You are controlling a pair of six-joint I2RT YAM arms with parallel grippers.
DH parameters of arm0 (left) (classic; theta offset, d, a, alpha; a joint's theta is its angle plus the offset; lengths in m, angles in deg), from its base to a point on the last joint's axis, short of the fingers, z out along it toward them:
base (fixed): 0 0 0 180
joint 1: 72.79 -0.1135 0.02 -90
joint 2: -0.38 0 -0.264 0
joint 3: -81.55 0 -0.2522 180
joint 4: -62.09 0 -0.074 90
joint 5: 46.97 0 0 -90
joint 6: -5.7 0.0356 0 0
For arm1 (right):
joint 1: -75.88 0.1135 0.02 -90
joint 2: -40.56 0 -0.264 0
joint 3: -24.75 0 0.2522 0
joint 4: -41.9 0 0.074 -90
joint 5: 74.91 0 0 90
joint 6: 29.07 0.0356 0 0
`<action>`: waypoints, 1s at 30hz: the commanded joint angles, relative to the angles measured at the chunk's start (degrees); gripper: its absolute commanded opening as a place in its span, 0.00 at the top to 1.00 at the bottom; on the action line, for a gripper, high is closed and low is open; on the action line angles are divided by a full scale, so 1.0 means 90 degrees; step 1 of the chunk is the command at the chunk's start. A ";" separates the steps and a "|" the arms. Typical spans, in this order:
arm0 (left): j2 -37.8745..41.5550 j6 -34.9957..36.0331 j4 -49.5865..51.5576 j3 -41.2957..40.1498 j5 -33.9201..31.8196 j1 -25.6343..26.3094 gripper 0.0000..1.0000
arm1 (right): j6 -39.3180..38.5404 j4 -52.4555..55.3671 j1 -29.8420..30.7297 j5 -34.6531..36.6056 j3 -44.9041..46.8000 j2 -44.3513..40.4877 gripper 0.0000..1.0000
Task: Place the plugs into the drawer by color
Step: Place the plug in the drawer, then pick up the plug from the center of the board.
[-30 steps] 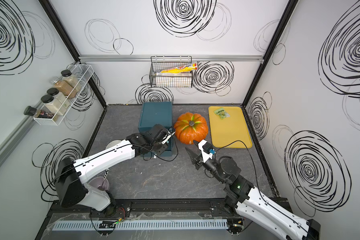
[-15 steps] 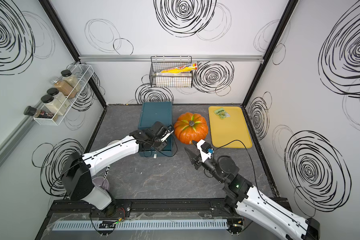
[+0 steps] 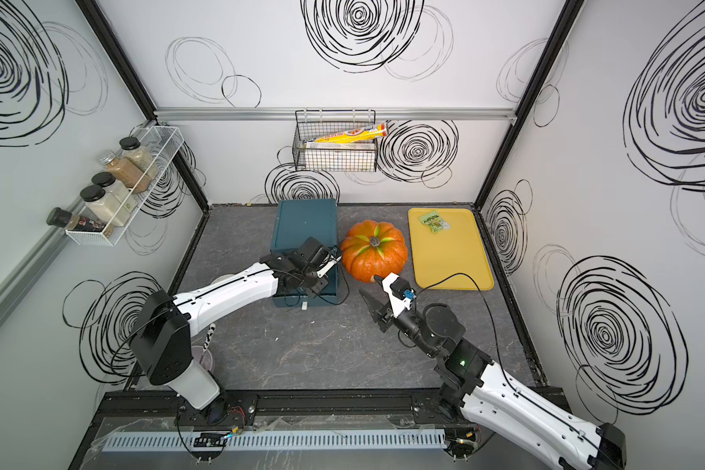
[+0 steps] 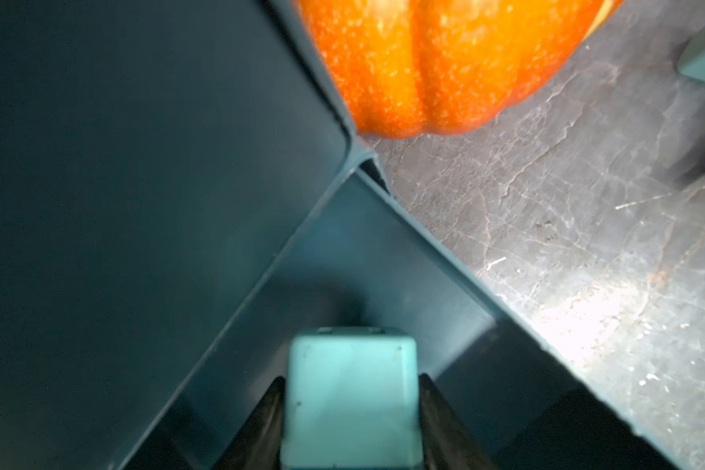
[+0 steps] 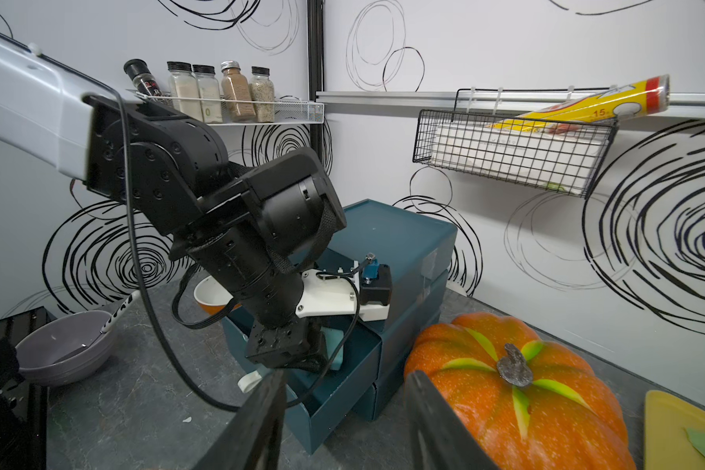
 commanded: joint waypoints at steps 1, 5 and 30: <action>0.0012 -0.0238 -0.0160 0.0038 -0.0345 -0.0047 0.58 | 0.0049 -0.0242 0.0020 0.0028 0.0023 0.0006 0.48; 0.0154 -0.0215 -0.0239 -0.0077 -0.0209 -0.0051 0.48 | 0.0045 -0.0242 0.0025 0.0070 0.0024 0.0030 0.48; 0.2659 -0.3091 -0.0700 -0.0168 0.1420 -0.0074 0.27 | 0.1178 0.1353 0.0019 0.1634 -0.0852 0.0443 0.38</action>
